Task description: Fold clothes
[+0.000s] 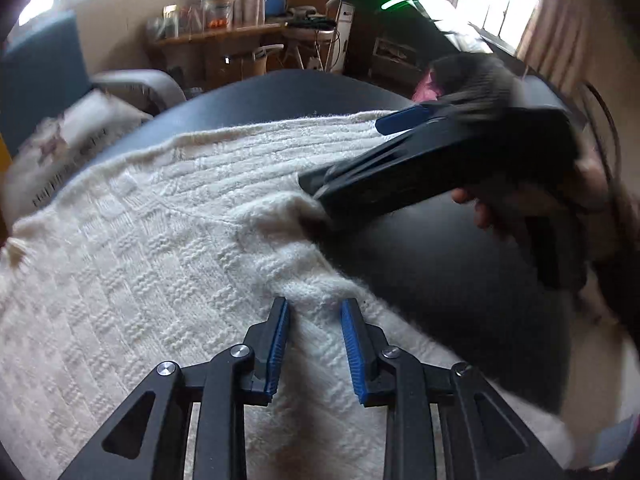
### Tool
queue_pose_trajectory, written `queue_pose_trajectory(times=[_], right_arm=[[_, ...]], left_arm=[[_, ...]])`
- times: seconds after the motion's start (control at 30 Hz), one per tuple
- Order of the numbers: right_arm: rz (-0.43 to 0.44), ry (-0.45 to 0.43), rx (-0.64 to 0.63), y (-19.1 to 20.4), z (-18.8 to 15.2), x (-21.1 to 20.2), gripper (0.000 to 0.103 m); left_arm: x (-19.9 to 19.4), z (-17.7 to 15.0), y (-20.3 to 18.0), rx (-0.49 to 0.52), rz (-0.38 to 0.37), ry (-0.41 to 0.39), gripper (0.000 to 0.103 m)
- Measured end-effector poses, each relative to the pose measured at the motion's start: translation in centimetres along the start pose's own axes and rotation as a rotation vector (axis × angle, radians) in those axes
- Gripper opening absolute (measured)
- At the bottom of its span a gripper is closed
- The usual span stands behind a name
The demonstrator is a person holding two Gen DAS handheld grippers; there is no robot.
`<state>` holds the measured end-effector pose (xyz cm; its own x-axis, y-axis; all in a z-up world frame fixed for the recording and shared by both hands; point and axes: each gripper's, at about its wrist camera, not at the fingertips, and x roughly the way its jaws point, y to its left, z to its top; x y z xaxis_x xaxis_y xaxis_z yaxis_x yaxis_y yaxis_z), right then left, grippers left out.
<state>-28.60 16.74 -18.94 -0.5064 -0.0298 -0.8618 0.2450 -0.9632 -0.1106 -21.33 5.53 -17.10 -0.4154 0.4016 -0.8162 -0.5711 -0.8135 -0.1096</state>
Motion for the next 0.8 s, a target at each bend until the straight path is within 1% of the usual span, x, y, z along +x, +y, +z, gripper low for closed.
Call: queue_pose_trajectory(times=[0.03,0.1,0.13,0.2,0.27,0.3,0.33,0.4,0.5,0.6,0.7,0.77,0.8], right_arm=[[-0.011,0.014,0.012,-0.1,-0.2,0.5,0.103],[0.029,0.02,0.086,-1.4,0.0,0.7,0.103],[0.03,0.015,0.087,-1.5,0.0,0.6,0.103],[0.036,0.006,0.098,-1.8,-0.1,0.0,0.103],[0.048,-0.013,0.13,-2.4,0.0,-0.9,0.103],[0.073,-0.016,0.156,-2.4,0.4,-1.1,0.103],[0.095,-0.019,0.179,-2.5,0.7,-1.3,0.103],[0.11,-0.024,0.193,-2.3,1.5,-1.3,0.103],[0.089,-0.02,0.177,-1.8,2.8,-0.3,0.103],[0.02,0.0,0.185,-1.4,3.9,1.5,0.103],[-0.035,0.014,0.206,-1.4,4.5,3.2,0.103],[-0.045,0.006,0.223,-1.6,4.7,3.5,0.103],[-0.053,0.002,0.223,-1.6,4.8,3.6,0.103]], left_arm=[[0.0,-0.1,-0.1,0.004,0.005,-0.007,0.027],[-0.5,0.0,0.3,-0.014,-0.013,-0.021,0.027],[-0.7,0.1,0.6,-0.026,-0.025,-0.028,0.027],[-1.7,0.8,2.0,-0.056,-0.019,-0.068,0.027],[-2.1,1.7,4.3,-0.104,0.011,-0.092,0.027],[-2.2,2.3,5.8,-0.136,0.035,-0.1,0.027],[-2.2,3.0,7.5,-0.171,0.064,-0.107,0.027],[-1.9,4.2,11.0,-0.239,0.129,-0.112,0.027],[-1.1,5.8,15.2,-0.326,0.211,-0.108,0.027],[0.5,6.6,17.9,-0.383,0.287,-0.07,0.027],[2.0,6.3,19.5,-0.438,0.336,-0.056,0.027],[2.2,6.3,19.0,-0.425,0.364,-0.056,0.027],[1.6,6.0,18.6,-0.416,0.37,-0.057,0.027]])
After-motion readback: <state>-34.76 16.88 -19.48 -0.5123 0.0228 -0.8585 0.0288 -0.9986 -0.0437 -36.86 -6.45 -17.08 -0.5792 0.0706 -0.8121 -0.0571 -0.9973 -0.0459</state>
